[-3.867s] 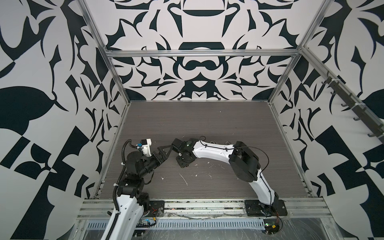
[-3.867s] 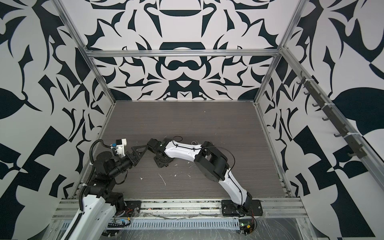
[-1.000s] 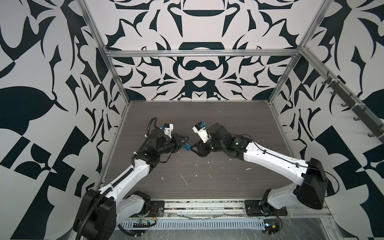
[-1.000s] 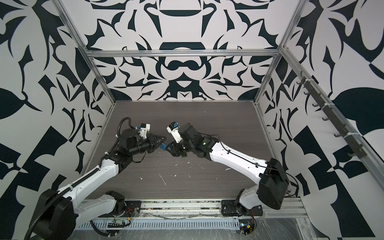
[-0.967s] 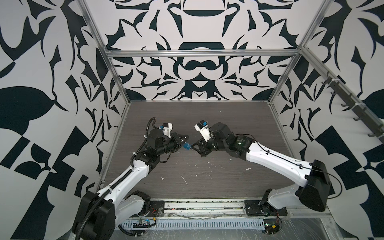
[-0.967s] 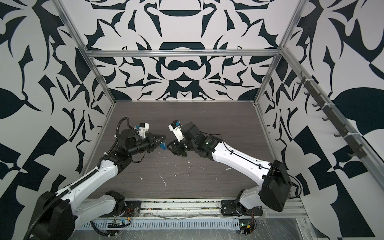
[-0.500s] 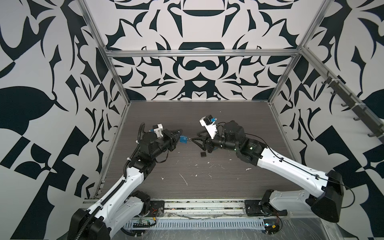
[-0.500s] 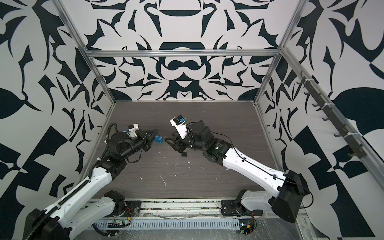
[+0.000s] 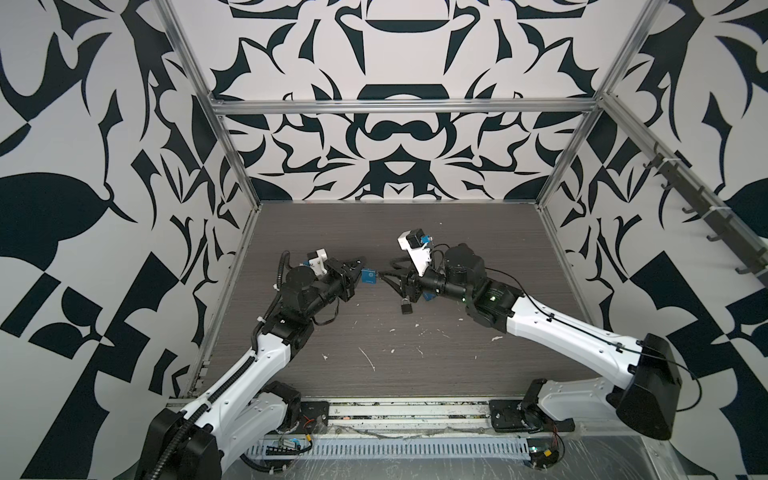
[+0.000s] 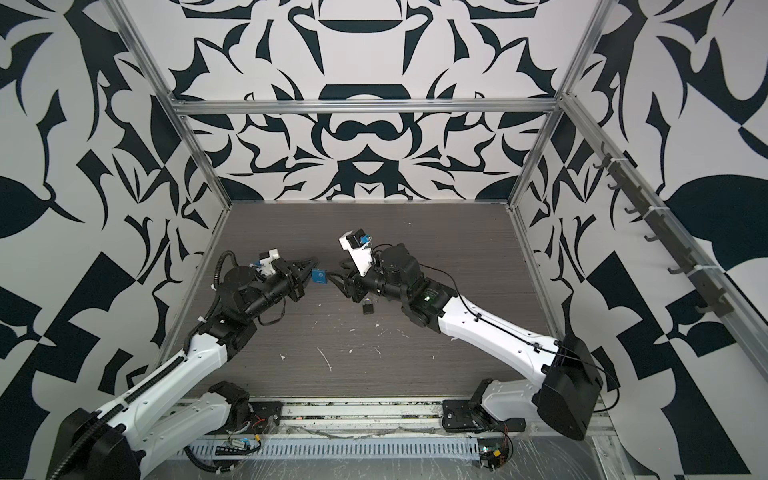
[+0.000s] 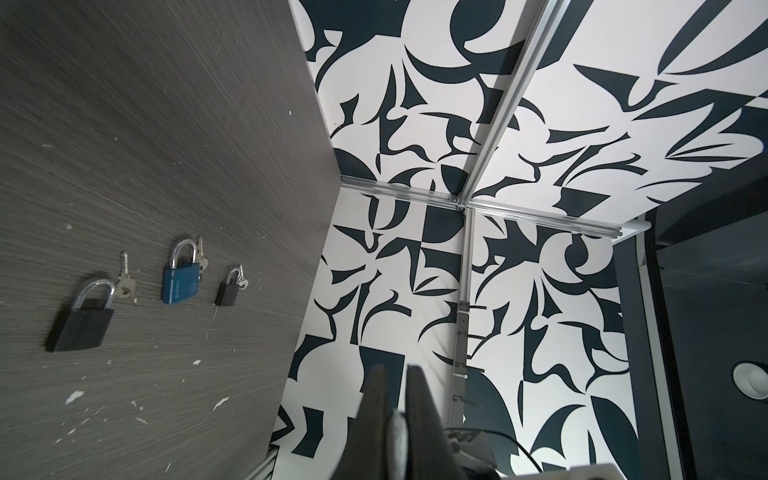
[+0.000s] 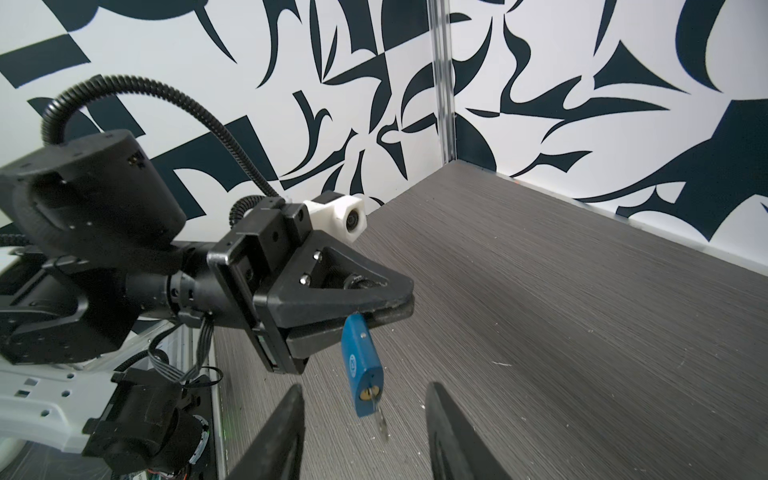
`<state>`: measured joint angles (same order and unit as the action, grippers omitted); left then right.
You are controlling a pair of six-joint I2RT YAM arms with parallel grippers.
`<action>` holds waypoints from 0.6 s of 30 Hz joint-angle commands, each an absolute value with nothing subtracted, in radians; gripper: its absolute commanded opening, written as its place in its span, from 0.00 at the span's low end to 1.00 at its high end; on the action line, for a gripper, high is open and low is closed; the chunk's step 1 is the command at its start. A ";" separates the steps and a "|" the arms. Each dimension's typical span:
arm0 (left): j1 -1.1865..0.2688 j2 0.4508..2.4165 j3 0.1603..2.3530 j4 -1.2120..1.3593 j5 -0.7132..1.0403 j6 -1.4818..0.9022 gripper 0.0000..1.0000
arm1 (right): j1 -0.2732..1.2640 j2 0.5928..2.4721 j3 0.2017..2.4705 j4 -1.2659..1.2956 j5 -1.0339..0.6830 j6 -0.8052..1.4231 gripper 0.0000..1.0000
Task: Lock with the key
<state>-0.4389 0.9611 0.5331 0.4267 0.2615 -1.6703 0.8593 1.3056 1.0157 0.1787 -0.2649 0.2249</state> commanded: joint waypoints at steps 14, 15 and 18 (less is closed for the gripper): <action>-0.443 0.985 0.548 0.559 0.284 -1.712 0.00 | 0.854 1.326 0.996 0.285 -0.277 0.248 0.49; -0.442 0.983 0.547 0.559 0.283 -1.713 0.00 | 0.852 1.328 0.996 0.288 -0.284 0.251 0.49; -0.443 0.985 0.551 0.563 0.285 -1.711 0.00 | 0.853 1.342 1.002 0.288 -0.299 0.258 0.49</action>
